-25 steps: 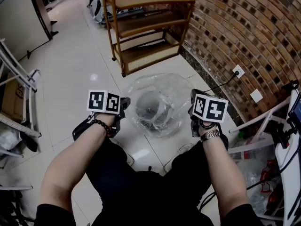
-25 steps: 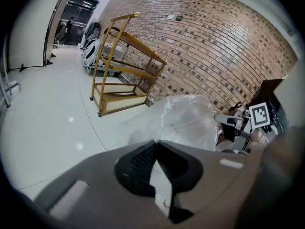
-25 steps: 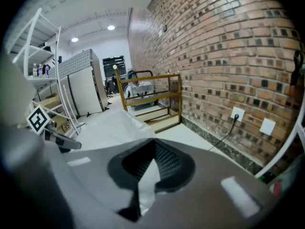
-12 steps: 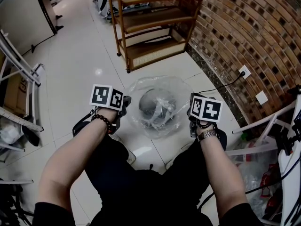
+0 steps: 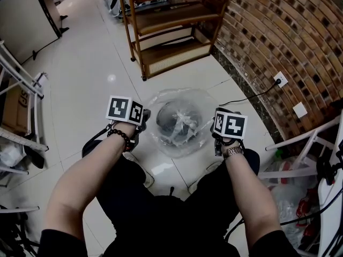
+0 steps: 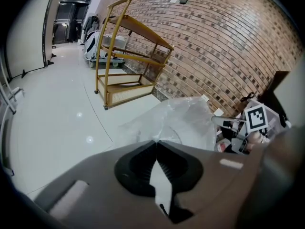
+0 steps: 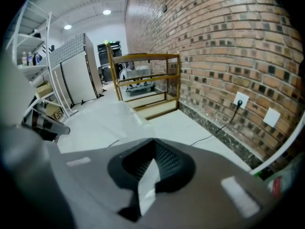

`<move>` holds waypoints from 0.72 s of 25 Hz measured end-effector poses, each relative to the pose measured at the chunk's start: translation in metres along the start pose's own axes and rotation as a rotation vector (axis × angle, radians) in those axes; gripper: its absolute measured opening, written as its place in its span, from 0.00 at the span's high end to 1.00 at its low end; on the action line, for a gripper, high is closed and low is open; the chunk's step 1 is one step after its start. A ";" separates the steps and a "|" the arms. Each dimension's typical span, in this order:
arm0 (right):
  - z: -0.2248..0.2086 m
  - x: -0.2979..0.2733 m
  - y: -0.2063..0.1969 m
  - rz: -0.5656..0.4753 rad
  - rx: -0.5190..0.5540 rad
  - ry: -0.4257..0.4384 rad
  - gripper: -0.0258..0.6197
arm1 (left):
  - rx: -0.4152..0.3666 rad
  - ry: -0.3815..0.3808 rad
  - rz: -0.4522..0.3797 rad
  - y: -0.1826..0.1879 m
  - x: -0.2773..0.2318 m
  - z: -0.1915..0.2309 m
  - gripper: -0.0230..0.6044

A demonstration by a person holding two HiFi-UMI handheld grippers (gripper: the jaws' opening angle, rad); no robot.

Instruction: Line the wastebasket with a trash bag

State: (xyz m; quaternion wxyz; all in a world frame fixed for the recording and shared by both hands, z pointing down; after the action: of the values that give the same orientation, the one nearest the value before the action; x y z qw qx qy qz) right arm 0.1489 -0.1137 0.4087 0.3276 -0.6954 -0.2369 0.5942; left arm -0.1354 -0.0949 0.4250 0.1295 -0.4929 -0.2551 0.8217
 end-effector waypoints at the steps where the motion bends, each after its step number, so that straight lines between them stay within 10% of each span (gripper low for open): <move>1: -0.001 -0.003 0.000 0.004 0.002 -0.003 0.96 | 0.000 0.001 0.003 0.001 -0.003 0.001 0.96; 18: -0.011 -0.064 -0.013 0.092 0.035 -0.015 0.95 | 0.018 -0.004 0.076 0.005 -0.062 0.024 0.96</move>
State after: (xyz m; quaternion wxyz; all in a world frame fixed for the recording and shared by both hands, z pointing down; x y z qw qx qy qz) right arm 0.1490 -0.1529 0.4621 0.3102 -0.6952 -0.1970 0.6178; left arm -0.1262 -0.1343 0.4774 0.1019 -0.4995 -0.2291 0.8293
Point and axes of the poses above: the fingertips, and each gripper's own axes: x backward along the fingers, z to its left, y out of its top, the point moved 2 cm from there along x, backward along the fingers, and after that the axes turned 2 degrees about y, right-handed, at the moved point
